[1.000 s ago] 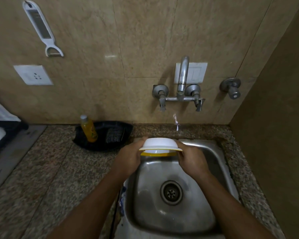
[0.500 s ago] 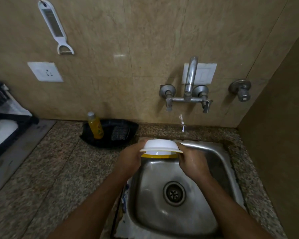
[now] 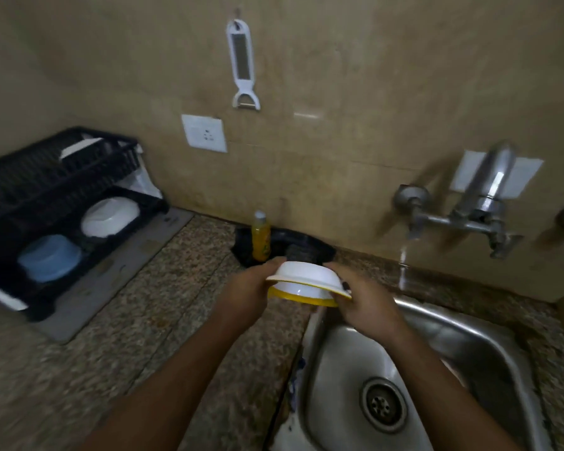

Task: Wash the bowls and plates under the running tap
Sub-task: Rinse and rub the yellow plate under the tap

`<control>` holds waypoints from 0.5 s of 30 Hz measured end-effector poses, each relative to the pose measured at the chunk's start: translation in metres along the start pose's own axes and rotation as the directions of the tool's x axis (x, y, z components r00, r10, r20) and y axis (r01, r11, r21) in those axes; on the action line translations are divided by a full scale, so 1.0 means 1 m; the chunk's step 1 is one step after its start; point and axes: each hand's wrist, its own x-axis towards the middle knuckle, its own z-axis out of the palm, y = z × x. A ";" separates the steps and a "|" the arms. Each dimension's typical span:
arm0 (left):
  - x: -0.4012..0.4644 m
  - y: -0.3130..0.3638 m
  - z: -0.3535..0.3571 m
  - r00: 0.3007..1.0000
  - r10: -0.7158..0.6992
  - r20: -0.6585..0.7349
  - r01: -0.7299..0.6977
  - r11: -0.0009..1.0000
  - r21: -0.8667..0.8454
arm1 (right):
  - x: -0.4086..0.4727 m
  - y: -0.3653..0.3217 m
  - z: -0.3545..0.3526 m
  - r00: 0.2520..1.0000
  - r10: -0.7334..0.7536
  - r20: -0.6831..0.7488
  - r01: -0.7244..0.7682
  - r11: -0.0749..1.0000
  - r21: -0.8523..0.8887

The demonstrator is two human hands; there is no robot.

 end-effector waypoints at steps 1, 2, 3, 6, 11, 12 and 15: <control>0.000 -0.013 -0.020 0.999 -0.002 -0.044 0.003 1.000 0.017 | 0.014 -0.019 0.006 0.997 -0.062 0.044 0.062 0.998 0.016; -0.001 -0.027 -0.040 0.997 -0.014 -0.076 0.016 0.999 0.031 | 0.029 -0.038 0.013 0.990 -0.112 0.085 0.108 0.993 0.052; -0.001 -0.043 -0.060 0.994 -0.030 -0.108 0.035 0.998 0.046 | 0.043 -0.059 0.021 0.983 -0.149 0.111 0.140 0.986 0.085; -0.004 -0.094 -0.126 0.971 -0.037 -0.234 0.063 0.993 0.102 | 0.088 -0.118 0.052 0.947 -0.289 0.141 0.274 0.955 0.114; 0.013 -0.164 -0.246 0.943 -0.050 -0.330 0.100 0.986 0.134 | 0.180 -0.230 0.101 0.905 -0.423 0.046 0.423 0.906 0.018; 0.017 -0.179 -0.269 0.942 -0.058 -0.330 0.107 0.986 0.130 | 0.198 -0.253 0.107 0.904 -0.427 0.030 0.427 0.904 0.015; 0.019 -0.222 -0.336 0.935 -0.116 -0.336 0.164 0.979 0.118 | 0.257 -0.304 0.128 0.893 -0.445 -0.062 0.446 0.895 -0.001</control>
